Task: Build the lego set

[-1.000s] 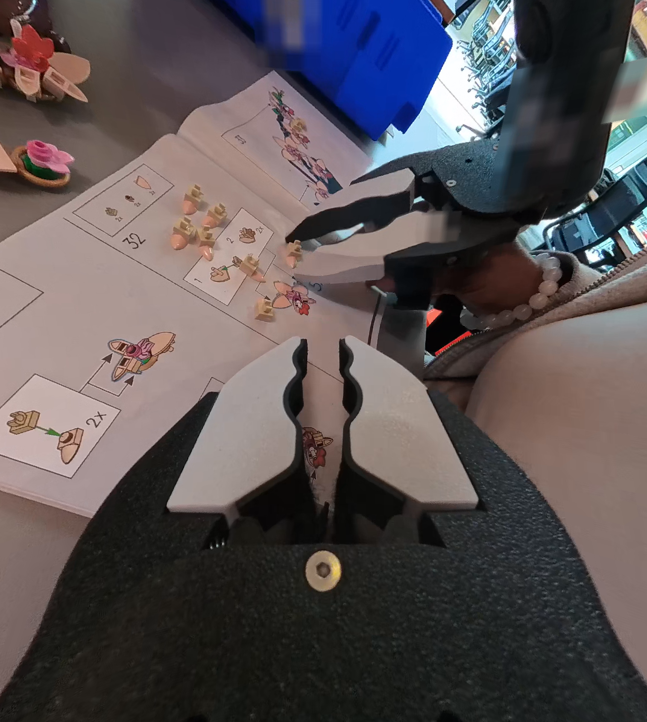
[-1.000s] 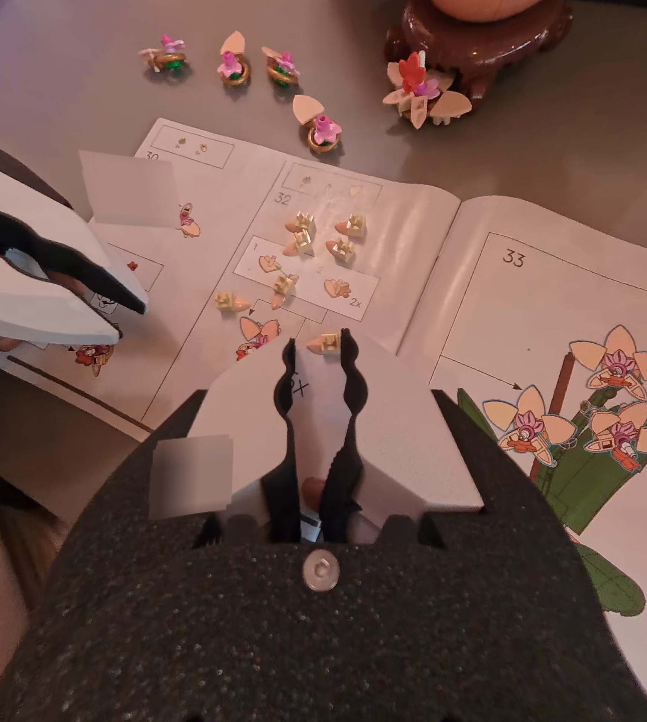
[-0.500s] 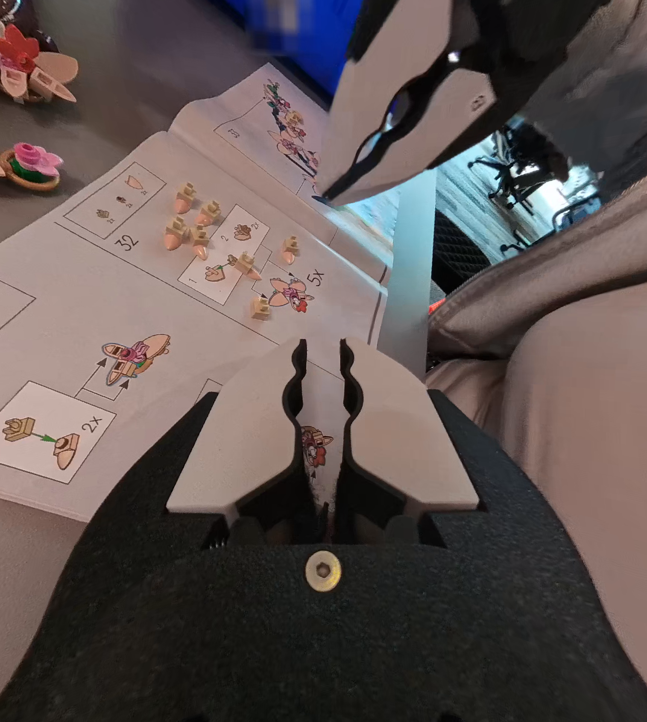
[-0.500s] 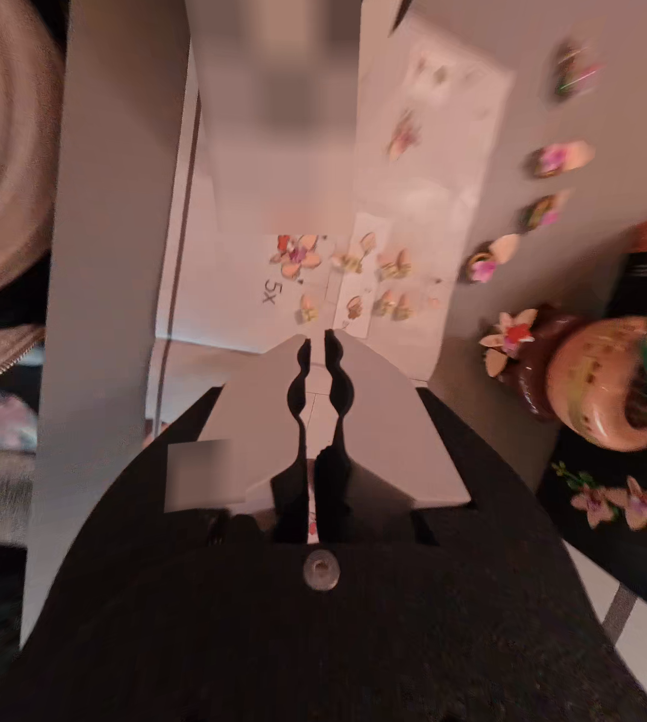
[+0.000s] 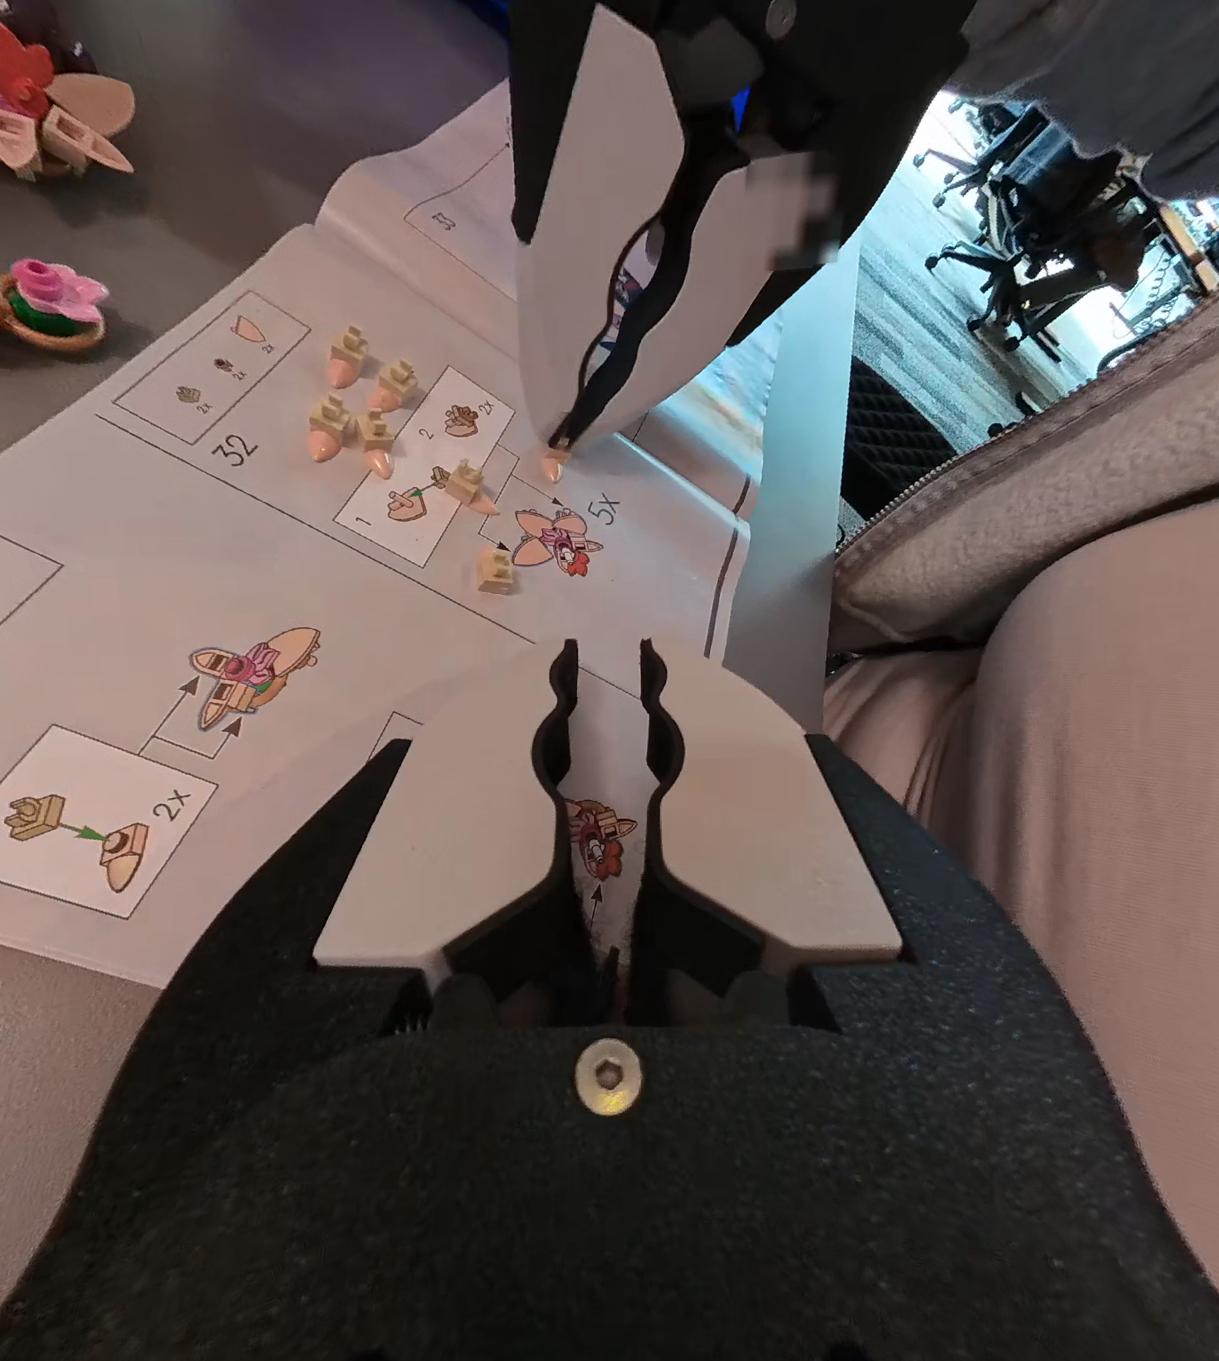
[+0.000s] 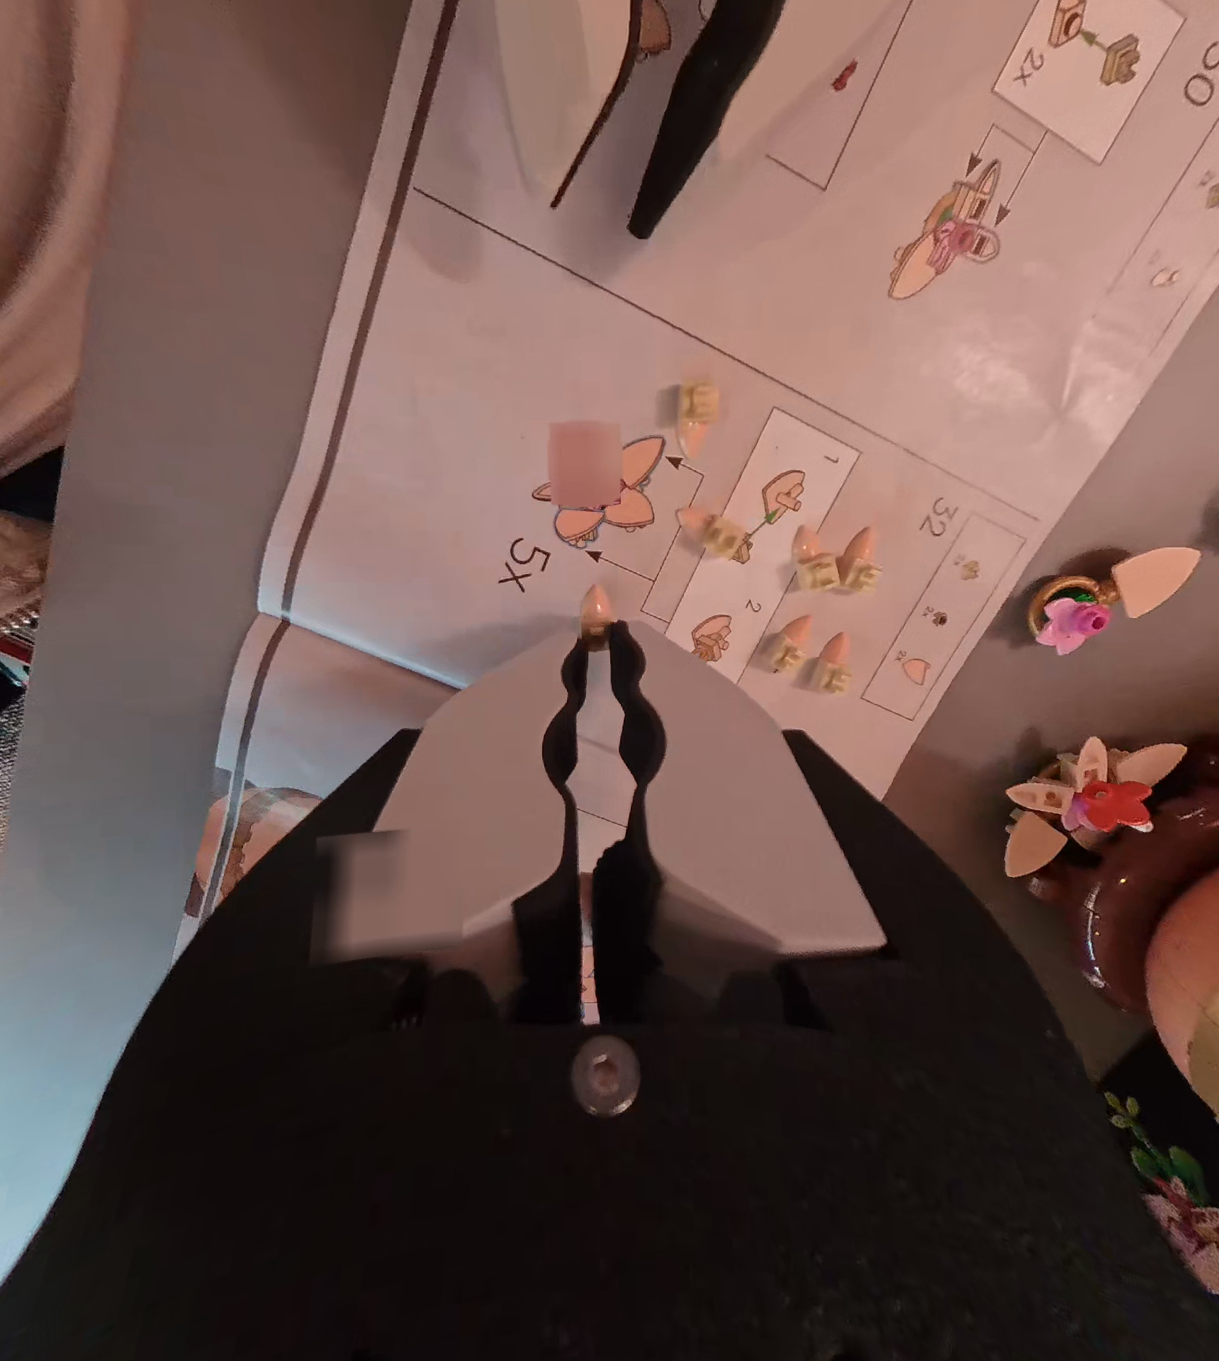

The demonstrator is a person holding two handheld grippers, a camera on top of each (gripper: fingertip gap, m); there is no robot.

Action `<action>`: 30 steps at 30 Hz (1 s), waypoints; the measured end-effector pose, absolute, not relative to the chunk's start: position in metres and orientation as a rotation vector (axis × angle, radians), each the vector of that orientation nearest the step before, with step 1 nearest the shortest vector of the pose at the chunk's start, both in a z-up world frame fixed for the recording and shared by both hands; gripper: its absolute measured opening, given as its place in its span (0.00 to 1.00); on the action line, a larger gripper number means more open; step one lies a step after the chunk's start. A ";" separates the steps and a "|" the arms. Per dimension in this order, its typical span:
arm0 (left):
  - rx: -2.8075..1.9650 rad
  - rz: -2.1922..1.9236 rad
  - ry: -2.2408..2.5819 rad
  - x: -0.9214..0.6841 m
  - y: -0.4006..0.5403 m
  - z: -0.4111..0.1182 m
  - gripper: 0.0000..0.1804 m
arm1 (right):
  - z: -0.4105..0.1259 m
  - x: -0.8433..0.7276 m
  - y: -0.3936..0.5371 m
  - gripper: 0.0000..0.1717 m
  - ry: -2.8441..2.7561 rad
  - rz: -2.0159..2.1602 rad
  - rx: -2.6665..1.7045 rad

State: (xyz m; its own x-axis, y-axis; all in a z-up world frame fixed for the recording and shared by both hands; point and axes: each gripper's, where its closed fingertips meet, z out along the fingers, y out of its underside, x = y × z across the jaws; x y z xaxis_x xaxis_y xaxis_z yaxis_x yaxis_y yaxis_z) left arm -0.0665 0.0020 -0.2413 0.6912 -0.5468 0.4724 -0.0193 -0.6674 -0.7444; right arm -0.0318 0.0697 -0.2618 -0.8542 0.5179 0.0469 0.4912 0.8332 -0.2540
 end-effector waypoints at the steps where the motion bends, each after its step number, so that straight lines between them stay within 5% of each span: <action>1: -2.151 -0.917 0.427 -0.067 0.002 -0.240 0.09 | -0.262 -0.032 0.070 0.02 -2.900 0.358 -0.812; 21: -2.094 -0.982 0.390 -0.069 0.002 -0.232 0.09 | -0.257 -0.055 0.077 0.03 -2.668 0.366 -1.231; 24: -2.096 -0.983 0.389 -0.069 0.002 -0.233 0.09 | -0.262 -0.057 0.085 0.14 -2.645 0.296 -1.255; 30: -2.104 -0.976 0.392 -0.069 0.002 -0.234 0.09 | -0.251 -0.059 0.083 0.15 -2.511 0.491 -1.344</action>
